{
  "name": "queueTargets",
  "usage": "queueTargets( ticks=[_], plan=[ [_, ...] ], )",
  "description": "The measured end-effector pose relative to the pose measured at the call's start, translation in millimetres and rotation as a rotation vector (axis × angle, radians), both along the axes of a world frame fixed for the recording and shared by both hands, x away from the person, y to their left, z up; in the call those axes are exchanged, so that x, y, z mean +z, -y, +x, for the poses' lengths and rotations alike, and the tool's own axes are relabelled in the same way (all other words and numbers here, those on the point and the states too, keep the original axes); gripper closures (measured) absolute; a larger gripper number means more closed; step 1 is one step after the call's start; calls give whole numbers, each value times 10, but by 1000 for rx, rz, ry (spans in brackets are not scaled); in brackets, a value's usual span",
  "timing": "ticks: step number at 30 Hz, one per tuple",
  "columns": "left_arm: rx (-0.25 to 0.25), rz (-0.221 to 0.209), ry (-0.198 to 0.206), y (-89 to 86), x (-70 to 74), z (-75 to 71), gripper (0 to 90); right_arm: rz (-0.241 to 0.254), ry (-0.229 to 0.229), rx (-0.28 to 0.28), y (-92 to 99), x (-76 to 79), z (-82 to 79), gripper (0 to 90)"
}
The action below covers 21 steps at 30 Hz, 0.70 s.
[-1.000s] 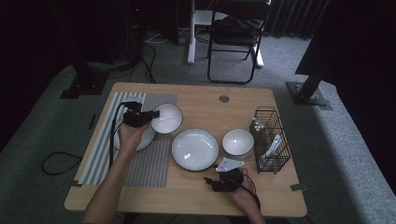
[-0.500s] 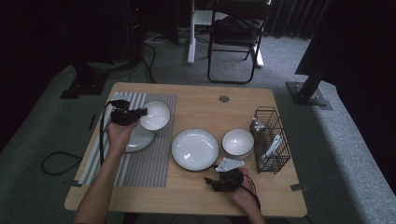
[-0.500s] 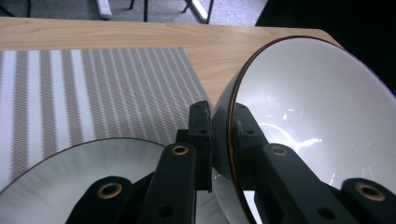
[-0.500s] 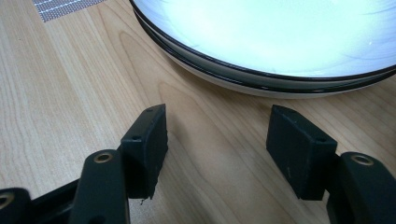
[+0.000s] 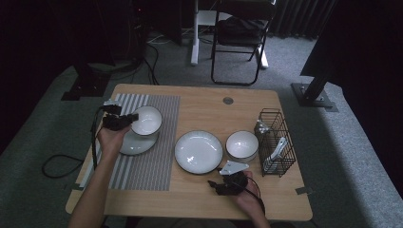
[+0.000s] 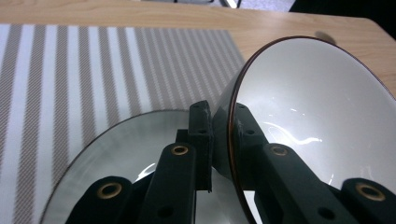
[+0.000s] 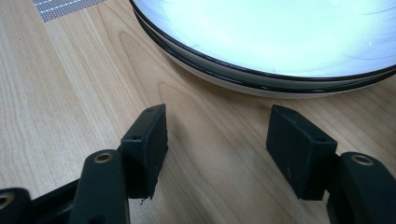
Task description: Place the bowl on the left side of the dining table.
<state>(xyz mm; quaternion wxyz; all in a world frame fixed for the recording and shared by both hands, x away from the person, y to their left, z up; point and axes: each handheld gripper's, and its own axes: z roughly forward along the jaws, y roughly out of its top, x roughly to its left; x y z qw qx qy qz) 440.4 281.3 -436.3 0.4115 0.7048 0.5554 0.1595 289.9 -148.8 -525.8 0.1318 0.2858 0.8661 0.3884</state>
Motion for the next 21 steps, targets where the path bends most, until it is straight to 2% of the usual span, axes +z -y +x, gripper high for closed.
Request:
queueTargets(
  ticks=[3, 8, 13, 21],
  plan=[
    [15, 26, -12, -74, -58, -24, 823, 0, 0, 0, 0, 0, 0, 378],
    [47, 28, -36, -203, -156, -50, 823, 0, 0, 0, 0, 0, 0, 378],
    [58, 55, -51, -264, -222, -85, 822, 0, 0, 0, 0, 0, 0, 378],
    [92, 42, -80, -369, -288, -123, 822, 0, 0, 0, 0, 0, 0, 378]
  ],
)
